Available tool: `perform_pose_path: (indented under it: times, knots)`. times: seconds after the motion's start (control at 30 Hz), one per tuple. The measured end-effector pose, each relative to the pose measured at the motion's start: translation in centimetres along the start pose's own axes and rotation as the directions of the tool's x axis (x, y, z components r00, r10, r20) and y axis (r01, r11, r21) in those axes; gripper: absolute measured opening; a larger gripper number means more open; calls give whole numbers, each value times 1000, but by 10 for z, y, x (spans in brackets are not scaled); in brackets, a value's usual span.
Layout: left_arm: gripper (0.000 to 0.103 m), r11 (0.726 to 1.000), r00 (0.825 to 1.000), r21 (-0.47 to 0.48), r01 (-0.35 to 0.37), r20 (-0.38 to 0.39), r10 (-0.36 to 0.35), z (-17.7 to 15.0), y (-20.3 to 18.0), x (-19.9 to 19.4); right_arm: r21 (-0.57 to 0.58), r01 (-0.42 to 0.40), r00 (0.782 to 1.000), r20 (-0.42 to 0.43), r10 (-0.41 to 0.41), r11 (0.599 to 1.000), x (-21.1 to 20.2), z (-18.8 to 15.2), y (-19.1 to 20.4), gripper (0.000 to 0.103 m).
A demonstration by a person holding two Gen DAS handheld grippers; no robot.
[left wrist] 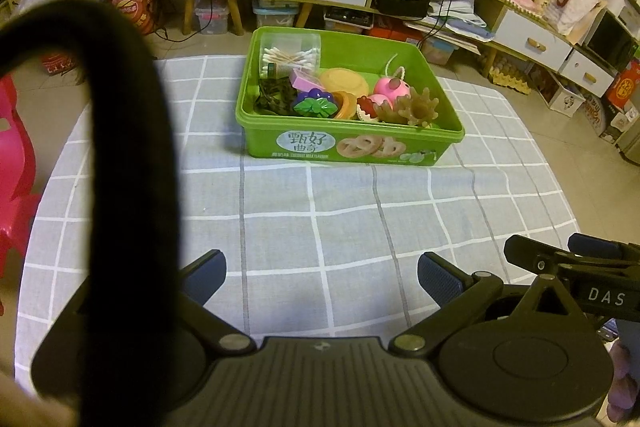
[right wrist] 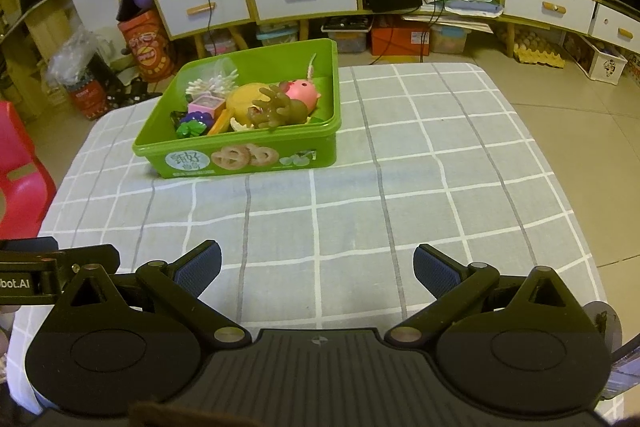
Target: Organize rigid objects
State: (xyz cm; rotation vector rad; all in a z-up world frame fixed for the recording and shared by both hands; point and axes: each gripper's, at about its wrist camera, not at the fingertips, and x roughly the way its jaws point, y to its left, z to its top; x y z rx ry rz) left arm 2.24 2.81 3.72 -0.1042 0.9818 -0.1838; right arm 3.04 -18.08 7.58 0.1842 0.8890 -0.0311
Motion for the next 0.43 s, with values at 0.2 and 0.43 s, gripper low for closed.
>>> perform_pose_path:
  times: [0.2,0.43]
  knots:
    - [79,1000,1000,17,7,-4,-7,-1,-1,0,-11,5,1000,-7,-5,1000,2,-2,3,101]
    - [79,999,1000,39,-1,-15,1,-6,2,10,-45,51,998,-22,-52,998,16,-10,11,101]
